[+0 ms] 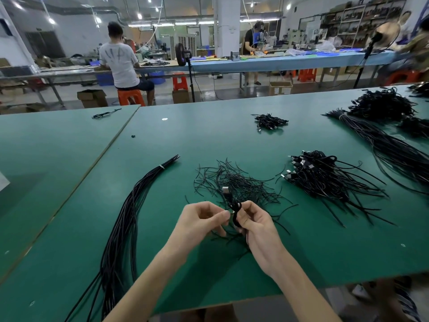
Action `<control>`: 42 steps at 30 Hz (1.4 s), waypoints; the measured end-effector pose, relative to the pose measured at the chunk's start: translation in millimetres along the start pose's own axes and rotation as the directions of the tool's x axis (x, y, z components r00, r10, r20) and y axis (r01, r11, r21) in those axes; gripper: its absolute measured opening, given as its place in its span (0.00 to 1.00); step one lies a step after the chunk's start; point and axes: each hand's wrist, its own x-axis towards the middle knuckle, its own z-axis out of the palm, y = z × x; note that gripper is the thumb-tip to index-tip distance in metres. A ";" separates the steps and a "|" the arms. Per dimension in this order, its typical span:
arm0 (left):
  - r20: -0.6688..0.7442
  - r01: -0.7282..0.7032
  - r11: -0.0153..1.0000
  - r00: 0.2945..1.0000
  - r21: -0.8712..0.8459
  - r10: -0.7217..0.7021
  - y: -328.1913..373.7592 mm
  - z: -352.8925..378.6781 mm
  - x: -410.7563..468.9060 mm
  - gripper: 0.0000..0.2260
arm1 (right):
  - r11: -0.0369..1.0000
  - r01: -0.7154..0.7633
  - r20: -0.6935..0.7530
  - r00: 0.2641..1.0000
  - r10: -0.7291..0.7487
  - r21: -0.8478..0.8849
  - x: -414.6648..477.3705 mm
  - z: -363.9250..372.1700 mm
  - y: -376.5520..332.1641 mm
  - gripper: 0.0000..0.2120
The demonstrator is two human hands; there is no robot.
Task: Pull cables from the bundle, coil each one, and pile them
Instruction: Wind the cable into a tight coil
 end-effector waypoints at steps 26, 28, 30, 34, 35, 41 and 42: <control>0.079 -0.530 0.338 0.616 0.778 0.784 -10.1 15.7 -6.8 0.04 | 0.995 -0.064 0.035 0.997 0.062 0.071 -4.1 3.6 -6.7 0.11; -0.015 -0.497 0.501 0.699 0.708 0.715 -9.5 21.1 -9.0 0.04 | 0.995 -0.060 0.034 0.998 0.058 0.078 -4.2 2.2 -5.8 0.07; -0.153 -0.426 0.751 0.812 0.505 0.564 -10.5 27.6 -12.0 0.06 | 0.994 -0.052 0.040 0.998 0.049 0.092 -4.1 0.0 -3.9 0.04; -0.181 -0.158 0.985 0.973 -0.065 0.144 -8.5 29.6 -14.4 0.10 | 0.996 -0.037 0.079 0.996 0.030 0.079 -3.3 -1.7 -2.6 0.04; -0.130 -0.078 0.985 0.990 -0.152 0.058 -6.9 27.0 -13.7 0.10 | 0.996 -0.032 0.096 0.995 0.024 0.085 -2.9 -1.6 -2.8 0.04; 0.062 0.219 0.944 0.976 -0.246 -0.211 6.0 9.1 -5.9 0.06 | 0.999 0.014 0.113 0.993 -0.019 0.046 -0.9 -2.8 0.8 0.08; 0.118 0.283 0.921 0.958 -0.267 -0.260 8.3 6.4 -5.2 0.05 | 1.000 0.020 0.121 0.992 -0.023 0.024 -1.0 -2.9 1.3 0.08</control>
